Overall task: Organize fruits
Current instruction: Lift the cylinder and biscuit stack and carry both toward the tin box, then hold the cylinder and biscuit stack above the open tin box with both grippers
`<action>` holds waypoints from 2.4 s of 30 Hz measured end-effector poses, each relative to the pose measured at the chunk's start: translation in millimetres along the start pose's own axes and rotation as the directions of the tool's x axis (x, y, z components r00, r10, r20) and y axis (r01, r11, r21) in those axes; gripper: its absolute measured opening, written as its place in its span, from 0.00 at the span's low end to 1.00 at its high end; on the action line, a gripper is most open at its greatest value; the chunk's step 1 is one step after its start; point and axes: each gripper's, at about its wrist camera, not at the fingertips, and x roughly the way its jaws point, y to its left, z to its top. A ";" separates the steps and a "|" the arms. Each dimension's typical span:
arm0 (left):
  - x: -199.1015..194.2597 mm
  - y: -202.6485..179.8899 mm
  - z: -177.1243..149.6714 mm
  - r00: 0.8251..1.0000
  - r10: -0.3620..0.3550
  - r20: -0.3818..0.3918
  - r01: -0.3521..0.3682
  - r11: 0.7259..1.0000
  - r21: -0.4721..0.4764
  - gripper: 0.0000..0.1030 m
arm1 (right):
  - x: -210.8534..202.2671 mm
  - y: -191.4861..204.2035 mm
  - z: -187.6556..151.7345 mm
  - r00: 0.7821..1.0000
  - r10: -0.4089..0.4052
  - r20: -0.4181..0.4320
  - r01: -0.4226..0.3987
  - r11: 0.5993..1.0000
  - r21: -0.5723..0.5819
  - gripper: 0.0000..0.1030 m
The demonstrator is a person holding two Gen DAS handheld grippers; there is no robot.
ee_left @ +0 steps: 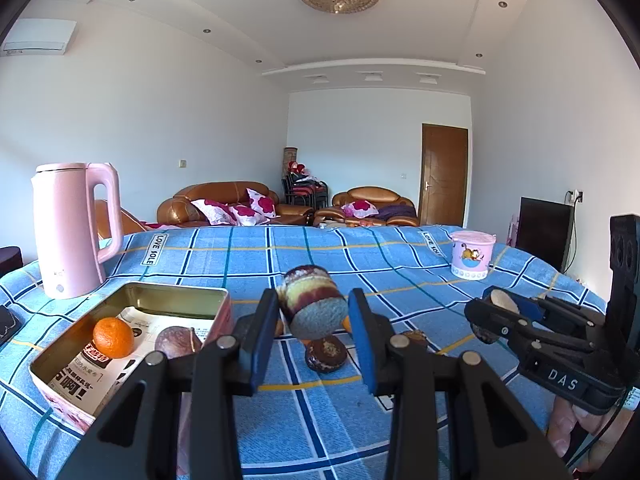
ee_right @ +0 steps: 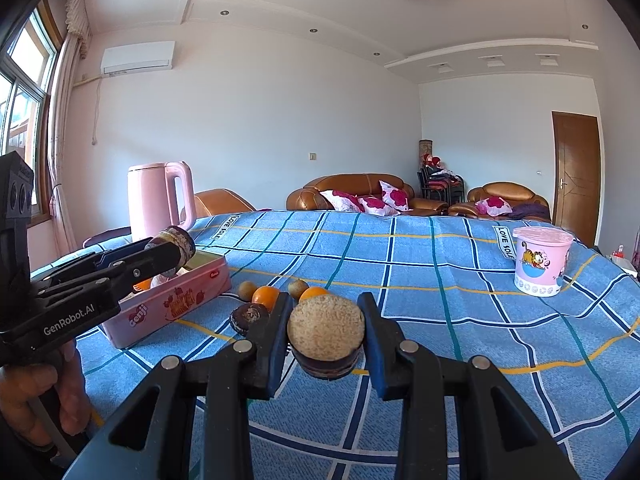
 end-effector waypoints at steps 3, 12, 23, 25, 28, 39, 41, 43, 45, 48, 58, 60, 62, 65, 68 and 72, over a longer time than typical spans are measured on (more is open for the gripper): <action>-3.9 9.9 3.4 1.000 0.022 0.004 -0.022 1.000 -0.015 0.36 | 2.5 -2.2 2.0 1.000 -0.008 -0.010 0.008 1.000 0.011 0.34; -12.1 41.4 12.8 0.995 0.104 0.005 -0.104 0.994 -0.038 0.36 | 12.9 13.9 18.2 0.998 0.051 -0.030 -0.050 0.999 0.017 0.34; -16.7 78.0 13.7 0.982 0.186 -0.031 -0.188 0.980 -0.067 0.36 | 36.1 61.0 42.2 0.984 0.171 -0.047 -0.172 0.985 -0.021 0.35; -17.9 85.6 13.5 0.979 0.200 -0.039 -0.203 0.976 -0.076 0.36 | 41.3 70.2 46.6 0.980 0.191 -0.053 -0.193 0.981 -0.029 0.35; -19.1 95.8 13.1 0.975 0.219 -0.050 -0.222 0.971 -0.084 0.36 | 47.7 85.6 52.4 0.975 0.216 -0.057 -0.219 0.974 -0.051 0.35; -21.7 123.2 10.7 0.959 0.268 -0.094 -0.277 0.955 -0.103 0.36 | 70.9 132.6 63.9 0.951 0.299 -0.085 -0.307 0.945 -0.114 0.35; -21.5 127.2 10.3 0.956 0.276 -0.101 -0.286 0.953 -0.105 0.36 | 75.3 139.8 65.3 0.947 0.309 -0.090 -0.318 0.941 -0.119 0.35; -21.2 131.4 9.5 0.953 0.282 -0.110 -0.293 0.950 -0.109 0.36 | 79.0 145.2 66.9 0.944 0.317 -0.095 -0.327 0.937 -0.124 0.35; -19.9 136.3 8.7 0.950 0.287 -0.120 -0.300 0.947 -0.112 0.36 | 81.5 149.2 66.7 0.940 0.325 -0.101 -0.337 0.933 -0.128 0.35; -17.3 141.7 7.2 0.945 0.294 -0.141 -0.310 0.944 -0.112 0.36 | 86.7 156.1 66.7 0.935 0.336 -0.111 -0.349 0.928 -0.131 0.35; -16.0 147.6 1.9 0.939 0.298 -0.172 -0.318 0.942 -0.108 0.36 | 99.7 174.1 59.3 0.923 0.355 -0.150 -0.375 0.917 -0.136 0.35; -15.5 149.0 0.9 0.938 0.298 -0.176 -0.319 0.941 -0.109 0.36 | 102.8 176.4 57.0 0.921 0.356 -0.158 -0.377 0.916 -0.137 0.35; -14.8 149.9 -0.2 0.937 0.299 -0.182 -0.321 0.941 -0.107 0.36 | 105.6 177.9 54.1 0.920 0.356 -0.166 -0.379 0.916 -0.134 0.35; -13.0 150.9 -1.4 0.935 0.298 -0.194 -0.322 0.941 -0.106 0.36 | 108.1 179.4 50.7 0.918 0.356 -0.175 -0.380 0.915 -0.131 0.35; -10.5 150.8 -3.5 0.932 0.297 -0.208 -0.322 0.942 -0.099 0.36 | 111.7 181.3 48.5 0.917 0.354 -0.184 -0.380 0.916 -0.131 0.35; -7.4 151.3 -6.6 0.928 0.295 -0.226 -0.322 0.942 -0.097 0.36 | 116.8 182.9 45.0 0.915 0.351 -0.199 -0.380 0.916 -0.130 0.35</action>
